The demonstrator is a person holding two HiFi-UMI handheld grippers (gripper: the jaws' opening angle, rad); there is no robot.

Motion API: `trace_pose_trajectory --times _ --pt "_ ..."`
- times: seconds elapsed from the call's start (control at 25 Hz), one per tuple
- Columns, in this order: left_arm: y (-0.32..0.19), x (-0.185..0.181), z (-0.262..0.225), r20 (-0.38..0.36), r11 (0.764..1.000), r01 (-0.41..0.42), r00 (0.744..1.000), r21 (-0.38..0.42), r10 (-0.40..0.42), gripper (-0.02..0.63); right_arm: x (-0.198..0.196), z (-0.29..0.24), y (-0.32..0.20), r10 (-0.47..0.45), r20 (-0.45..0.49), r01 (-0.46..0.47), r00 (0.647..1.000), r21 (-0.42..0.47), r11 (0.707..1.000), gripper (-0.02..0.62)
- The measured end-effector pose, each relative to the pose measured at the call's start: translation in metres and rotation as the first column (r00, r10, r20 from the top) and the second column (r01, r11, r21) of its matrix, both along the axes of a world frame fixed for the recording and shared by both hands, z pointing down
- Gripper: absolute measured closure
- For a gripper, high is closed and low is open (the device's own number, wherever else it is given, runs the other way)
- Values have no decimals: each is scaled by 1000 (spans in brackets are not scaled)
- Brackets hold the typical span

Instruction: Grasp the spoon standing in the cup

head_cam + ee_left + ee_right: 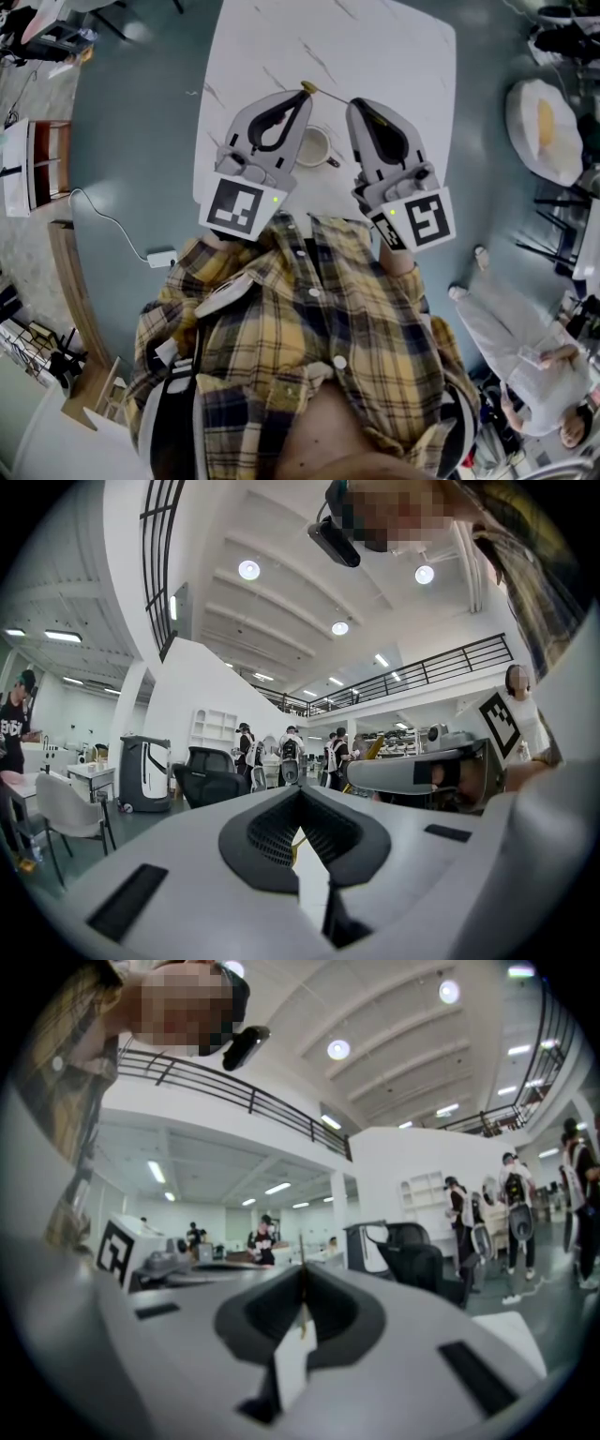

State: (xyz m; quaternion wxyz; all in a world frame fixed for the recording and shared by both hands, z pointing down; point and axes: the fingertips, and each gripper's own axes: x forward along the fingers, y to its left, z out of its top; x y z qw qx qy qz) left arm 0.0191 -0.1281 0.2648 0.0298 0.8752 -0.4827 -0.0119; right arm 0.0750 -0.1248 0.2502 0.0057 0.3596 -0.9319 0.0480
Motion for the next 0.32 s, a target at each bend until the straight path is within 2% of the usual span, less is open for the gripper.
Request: trace_pose_trajectory --times 0.16,0.32 --pt "0 4 0 -1 1000 -21 1000 7 21 592 3 1 1 -3 0 3 1000 1 1000 563" --pt "-4 8 1 -1 997 -81 997 7 81 592 2 1 -4 -3 -1 3 1000 6 1000 563"
